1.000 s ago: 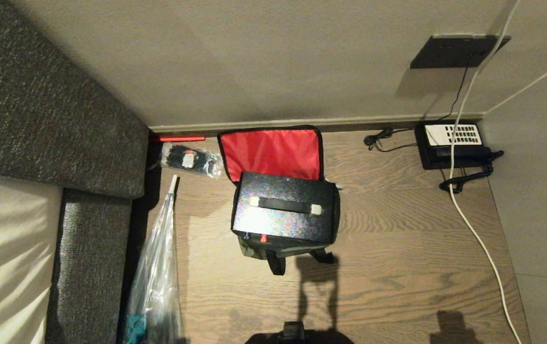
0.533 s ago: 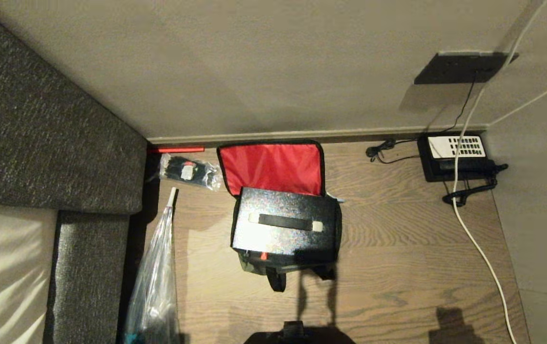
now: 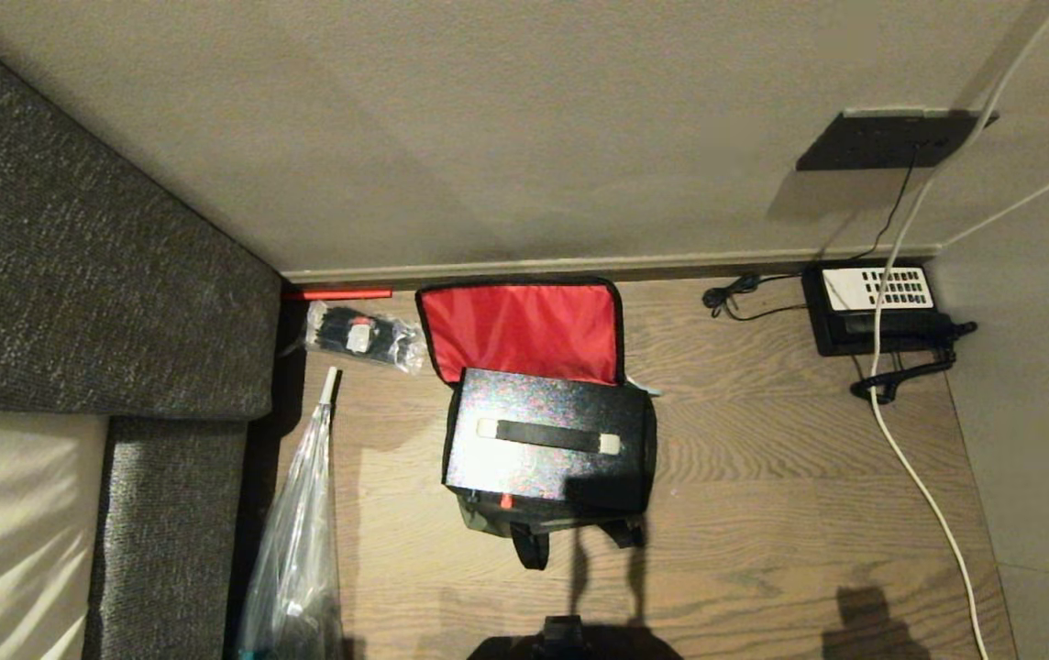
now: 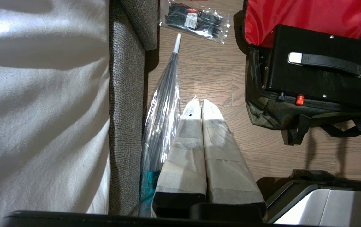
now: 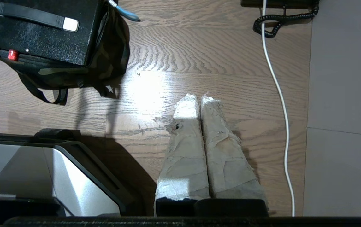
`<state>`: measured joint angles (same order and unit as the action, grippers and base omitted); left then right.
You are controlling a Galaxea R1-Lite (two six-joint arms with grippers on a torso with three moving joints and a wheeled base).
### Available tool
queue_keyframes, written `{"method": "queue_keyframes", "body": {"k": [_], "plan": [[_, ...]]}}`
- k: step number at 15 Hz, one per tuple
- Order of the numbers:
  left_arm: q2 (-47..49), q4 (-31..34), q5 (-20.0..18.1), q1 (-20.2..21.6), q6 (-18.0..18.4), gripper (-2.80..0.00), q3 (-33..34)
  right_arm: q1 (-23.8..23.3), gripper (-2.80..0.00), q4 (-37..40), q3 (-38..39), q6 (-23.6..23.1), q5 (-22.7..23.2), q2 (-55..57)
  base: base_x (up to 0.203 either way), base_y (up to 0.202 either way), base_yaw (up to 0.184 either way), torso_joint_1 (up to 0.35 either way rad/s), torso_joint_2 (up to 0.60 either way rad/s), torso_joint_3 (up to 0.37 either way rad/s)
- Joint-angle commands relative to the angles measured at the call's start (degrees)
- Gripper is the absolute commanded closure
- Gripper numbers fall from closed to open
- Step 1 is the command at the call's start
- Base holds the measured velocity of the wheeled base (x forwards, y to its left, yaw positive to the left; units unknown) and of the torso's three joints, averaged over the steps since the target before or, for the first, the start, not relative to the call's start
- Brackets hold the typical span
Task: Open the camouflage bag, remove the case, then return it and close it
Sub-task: Close the top of the storage box
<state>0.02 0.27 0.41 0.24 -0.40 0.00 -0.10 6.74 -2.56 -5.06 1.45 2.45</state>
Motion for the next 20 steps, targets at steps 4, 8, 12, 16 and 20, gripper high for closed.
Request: {"method": "queue_keyframes", "body": {"k": [4, 8, 12, 16, 20], "plan": [[0.0, 0.0, 0.0, 0.0, -0.1, 0.0, 0.2, 0.0, 0.0, 0.0, 0.0, 0.0, 0.0, 0.2, 0.0, 0.0, 0.0, 0.0, 0.0, 0.0], [0.0, 0.0, 0.0, 0.0, 0.0, 0.0, 0.2, 0.0, 0.0, 0.0, 0.0, 0.0, 0.0, 0.2, 0.0, 0.0, 0.0, 0.0, 0.0, 0.0], [0.0, -0.1, 0.0, 0.0, -0.2, 0.0, 0.2, 0.0, 0.0, 0.0, 0.0, 0.0, 0.0, 0.2, 0.0, 0.0, 0.0, 0.002, 0.0, -0.126], [0.0, -0.1, 0.0, 0.0, -0.2, 0.0, 0.2, 0.0, 0.0, 0.1, 0.0, 0.0, 0.0, 0.2, 0.0, 0.0, 0.0, 0.003, 0.0, -0.19], [0.0, -0.1, 0.0, 0.0, -0.2, 0.0, 0.2, 0.0, 0.0, 0.1, 0.0, 0.2, 0.0, 0.2, 0.0, 0.0, 0.0, 0.0, 0.0, -0.196]]}}
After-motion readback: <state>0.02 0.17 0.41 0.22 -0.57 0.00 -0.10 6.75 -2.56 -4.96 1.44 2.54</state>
